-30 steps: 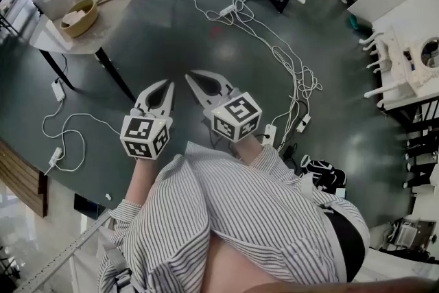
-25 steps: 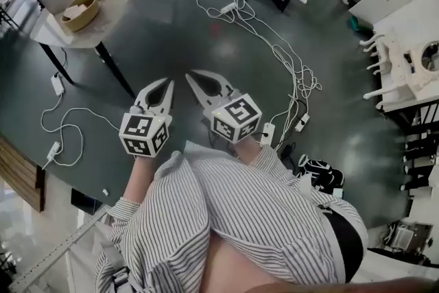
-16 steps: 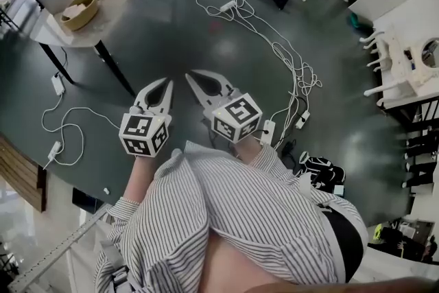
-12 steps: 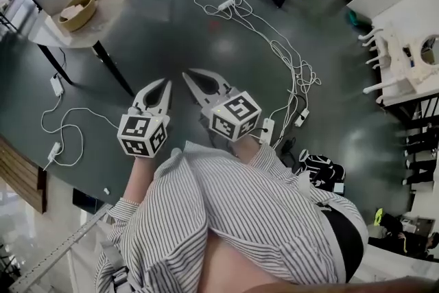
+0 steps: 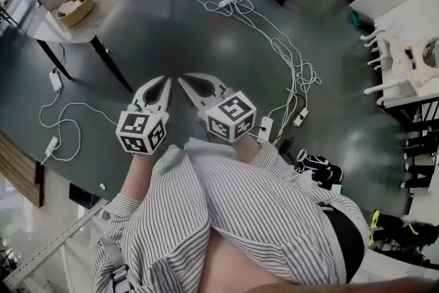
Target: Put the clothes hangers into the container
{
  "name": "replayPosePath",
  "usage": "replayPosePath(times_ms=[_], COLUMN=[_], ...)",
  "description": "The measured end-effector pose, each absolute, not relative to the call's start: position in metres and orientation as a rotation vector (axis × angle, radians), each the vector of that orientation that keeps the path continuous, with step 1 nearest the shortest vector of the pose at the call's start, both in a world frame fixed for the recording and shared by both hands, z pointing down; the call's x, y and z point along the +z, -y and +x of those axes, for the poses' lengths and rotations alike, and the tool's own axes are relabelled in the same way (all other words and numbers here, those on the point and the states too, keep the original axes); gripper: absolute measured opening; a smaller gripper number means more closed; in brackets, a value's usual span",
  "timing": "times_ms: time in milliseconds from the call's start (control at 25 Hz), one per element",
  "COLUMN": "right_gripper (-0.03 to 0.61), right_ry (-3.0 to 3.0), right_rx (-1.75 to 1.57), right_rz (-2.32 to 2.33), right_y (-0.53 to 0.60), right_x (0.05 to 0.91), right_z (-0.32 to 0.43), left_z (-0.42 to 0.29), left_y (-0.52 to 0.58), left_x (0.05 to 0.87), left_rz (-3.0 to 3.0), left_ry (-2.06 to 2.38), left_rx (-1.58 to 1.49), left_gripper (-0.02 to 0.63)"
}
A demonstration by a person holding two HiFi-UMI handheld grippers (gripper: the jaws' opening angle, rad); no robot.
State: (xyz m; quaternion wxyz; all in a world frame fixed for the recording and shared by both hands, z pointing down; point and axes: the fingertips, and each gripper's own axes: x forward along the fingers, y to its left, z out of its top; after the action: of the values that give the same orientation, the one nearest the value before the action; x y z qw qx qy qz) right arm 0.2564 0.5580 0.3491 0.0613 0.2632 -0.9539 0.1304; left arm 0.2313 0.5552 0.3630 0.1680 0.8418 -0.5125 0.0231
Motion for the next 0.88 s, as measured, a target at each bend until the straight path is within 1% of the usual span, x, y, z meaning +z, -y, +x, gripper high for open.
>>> replayPosePath(times_ms=[240,400,680,880], right_gripper=[0.015,0.015,0.015,0.015], right_ry=[2.865,2.866,2.871,2.853], right_rx=[0.346,0.353,0.405,0.385], right_rz=[0.786,0.821,0.848,0.839], right_y=[-0.540,-0.520,-0.468,-0.422], right_x=[0.352,0.352,0.355,0.361], right_z=[0.273,0.277,0.265,0.232], left_z=[0.246,0.242,0.213,0.184], left_y=[-0.547,-0.534,-0.490,-0.439], left_x=[0.363,0.362,0.368,0.373], left_rz=[2.353,2.336,2.317,2.300], left_ry=[1.455,1.481,1.497,1.492], left_rx=[-0.028,-0.043,-0.048,-0.070], left_gripper=[0.011,0.011,0.011,0.011])
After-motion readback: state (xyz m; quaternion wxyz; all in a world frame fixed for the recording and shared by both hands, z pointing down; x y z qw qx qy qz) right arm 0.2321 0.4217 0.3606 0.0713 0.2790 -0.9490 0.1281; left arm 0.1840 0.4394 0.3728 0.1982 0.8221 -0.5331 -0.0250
